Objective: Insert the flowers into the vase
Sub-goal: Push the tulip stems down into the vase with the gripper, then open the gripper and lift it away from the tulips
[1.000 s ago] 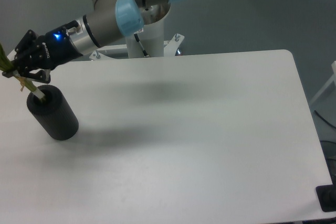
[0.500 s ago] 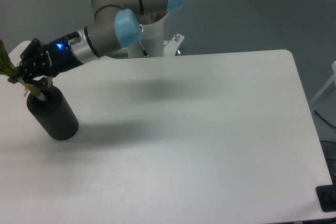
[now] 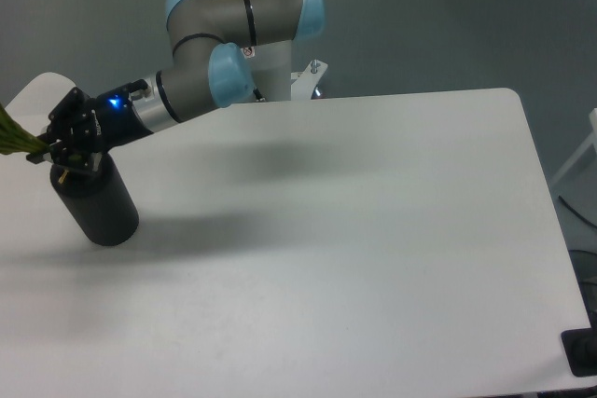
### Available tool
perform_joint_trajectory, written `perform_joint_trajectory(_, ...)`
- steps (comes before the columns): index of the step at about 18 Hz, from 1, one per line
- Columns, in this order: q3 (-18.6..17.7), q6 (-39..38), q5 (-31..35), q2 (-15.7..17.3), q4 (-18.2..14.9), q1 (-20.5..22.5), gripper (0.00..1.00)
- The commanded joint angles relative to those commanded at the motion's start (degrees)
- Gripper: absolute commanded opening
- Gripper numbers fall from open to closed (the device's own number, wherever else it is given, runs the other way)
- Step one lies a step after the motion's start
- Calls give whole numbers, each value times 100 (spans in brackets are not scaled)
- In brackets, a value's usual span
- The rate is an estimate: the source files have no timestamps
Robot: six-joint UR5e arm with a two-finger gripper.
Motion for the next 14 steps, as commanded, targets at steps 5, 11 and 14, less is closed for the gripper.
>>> perform_joint_trajectory(5,-80,141,0,-26,9,27,34)
perform_joint_trajectory(11,-80,141,0,-70,9,44,45)
perform_joint_trajectory(14,-80,141,0,-70,0,105,46)
